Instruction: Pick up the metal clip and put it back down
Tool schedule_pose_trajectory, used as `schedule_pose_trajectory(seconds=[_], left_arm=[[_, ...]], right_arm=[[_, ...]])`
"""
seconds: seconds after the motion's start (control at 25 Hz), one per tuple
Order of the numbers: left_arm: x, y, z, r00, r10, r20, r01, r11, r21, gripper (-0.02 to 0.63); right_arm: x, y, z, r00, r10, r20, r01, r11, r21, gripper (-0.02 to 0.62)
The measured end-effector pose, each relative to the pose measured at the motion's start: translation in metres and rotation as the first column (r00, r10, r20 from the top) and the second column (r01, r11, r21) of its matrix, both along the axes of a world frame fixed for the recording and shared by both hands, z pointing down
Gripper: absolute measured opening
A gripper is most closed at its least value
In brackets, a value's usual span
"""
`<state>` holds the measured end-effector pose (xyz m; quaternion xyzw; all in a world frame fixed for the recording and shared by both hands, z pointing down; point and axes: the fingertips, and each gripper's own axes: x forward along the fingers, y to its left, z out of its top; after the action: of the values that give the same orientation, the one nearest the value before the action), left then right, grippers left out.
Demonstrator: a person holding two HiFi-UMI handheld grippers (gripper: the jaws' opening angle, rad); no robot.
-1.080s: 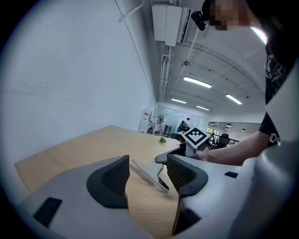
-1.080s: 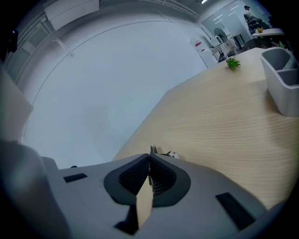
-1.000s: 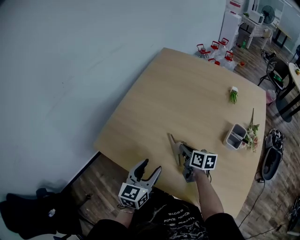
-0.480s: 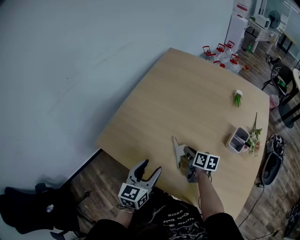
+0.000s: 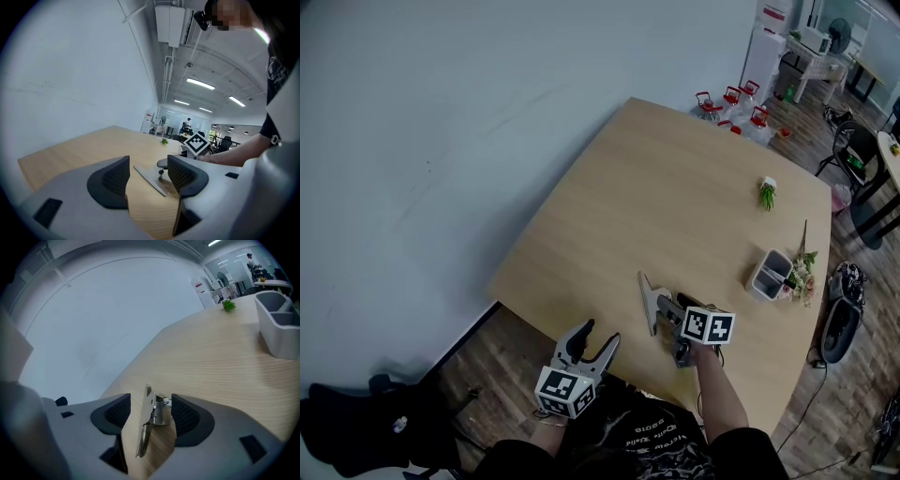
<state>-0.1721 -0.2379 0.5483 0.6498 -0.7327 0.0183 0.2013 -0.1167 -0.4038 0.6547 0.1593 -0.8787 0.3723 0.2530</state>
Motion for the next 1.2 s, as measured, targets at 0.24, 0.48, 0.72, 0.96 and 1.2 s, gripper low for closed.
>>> schedule_pose_trajectory(seconds=[0.24, 0.48, 0.72, 0.96, 1.2], left_arm=[[0.012, -0.010, -0.003, 0.999, 0.043, -0.007, -0.043, 0.999, 0.019, 0.247], [0.026, -0.016, -0.009, 0.996, 0.094, -0.007, -0.093, 0.995, 0.045, 0.247], [0.047, -0.028, -0.026, 0.984, 0.178, 0.018, -0.179, 0.981, 0.081, 0.247], [0.067, -0.036, -0.055, 0.961, 0.264, 0.081, -0.273, 0.953, 0.133, 0.247], [0.078, -0.042, -0.064, 0.947, 0.304, 0.107, -0.318, 0.935, 0.158, 0.247]], right_arm=[[0.015, -0.001, -0.038, 1.000, -0.020, 0.023, 0.016, 0.989, 0.150, 0.273], [0.045, 0.000, -0.083, 1.000, 0.006, 0.025, -0.014, 0.940, 0.340, 0.273], [0.084, 0.007, -0.128, 0.993, 0.078, 0.091, -0.109, 0.899, 0.424, 0.272], [0.132, 0.018, -0.164, 0.973, 0.174, 0.152, -0.228, 0.832, 0.506, 0.272], [0.183, 0.043, -0.174, 0.963, 0.250, 0.099, -0.254, 0.722, 0.643, 0.272]])
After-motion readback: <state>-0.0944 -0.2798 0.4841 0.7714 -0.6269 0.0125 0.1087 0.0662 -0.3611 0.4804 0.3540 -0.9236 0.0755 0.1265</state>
